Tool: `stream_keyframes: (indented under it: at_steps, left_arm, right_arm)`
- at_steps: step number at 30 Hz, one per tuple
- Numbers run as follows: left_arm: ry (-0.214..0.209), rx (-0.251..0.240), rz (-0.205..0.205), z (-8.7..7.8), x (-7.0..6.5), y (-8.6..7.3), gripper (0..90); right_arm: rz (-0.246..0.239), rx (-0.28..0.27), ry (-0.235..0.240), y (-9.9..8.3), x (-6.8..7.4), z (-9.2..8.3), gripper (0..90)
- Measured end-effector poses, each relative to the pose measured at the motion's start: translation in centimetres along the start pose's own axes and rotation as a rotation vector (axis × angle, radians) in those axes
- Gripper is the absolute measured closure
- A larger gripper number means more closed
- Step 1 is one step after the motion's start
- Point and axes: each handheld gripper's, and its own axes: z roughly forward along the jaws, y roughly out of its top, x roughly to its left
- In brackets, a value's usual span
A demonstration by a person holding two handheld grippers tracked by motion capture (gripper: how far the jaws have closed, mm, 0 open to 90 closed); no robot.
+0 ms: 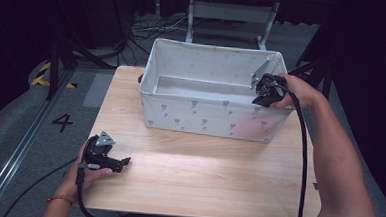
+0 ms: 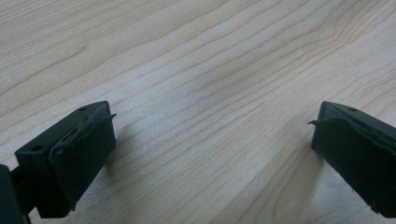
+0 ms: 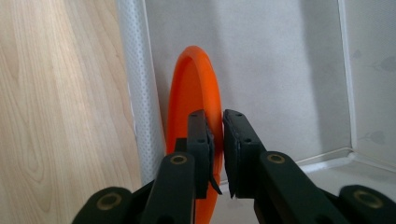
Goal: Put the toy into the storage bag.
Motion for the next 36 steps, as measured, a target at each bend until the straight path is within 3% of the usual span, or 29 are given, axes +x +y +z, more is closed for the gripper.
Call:
stream_keyframes:
  at_steps: [5, 13, 18, 23, 28, 30, 33, 36]
  left_arm:
    - [-0.004, 0.003, 0.000, 0.0, 0.0, 0.0, 0.0]
    - [-0.005, 0.003, 0.001, 0.1, 0.0, 0.0, 0.1]
    - [-0.020, 0.005, 0.014, 0.3, 0.1, 0.4, 0.1]
    - [-0.016, 0.003, 0.025, 0.3, 0.2, 0.4, 0.1]
    - [-0.015, 0.005, 0.021, 0.3, 0.1, 0.4, 0.2]
    - [-0.018, 0.007, 0.014, 0.3, 0.1, 0.4, 0.3]
    - [-0.009, 0.006, 0.017, 0.2, 0.1, 0.3, 0.4]
    - [-0.006, 0.006, 0.017, 0.2, 0.1, 0.3, 0.4]
  right_arm:
    - [0.011, -0.002, -0.015, -0.1, 0.1, 0.0, 81.6]
    - [0.061, -0.057, -0.084, -0.4, 0.5, -0.9, 69.4]
    - [0.138, -0.186, -0.147, -0.9, 1.0, -2.4, 59.6]
    - [0.191, -0.282, -0.170, -1.6, 1.5, -3.0, 51.8]
    - [0.293, -0.352, -0.253, -2.7, 1.9, -3.4, 38.7]
    - [0.372, -0.437, -0.288, -3.3, 2.3, -3.8, 32.7]
    - [0.432, -0.500, -0.342, -4.0, 3.2, -4.1, 29.7]
    - [0.469, -0.548, -0.355, -4.8, 4.1, -4.4, 28.5]
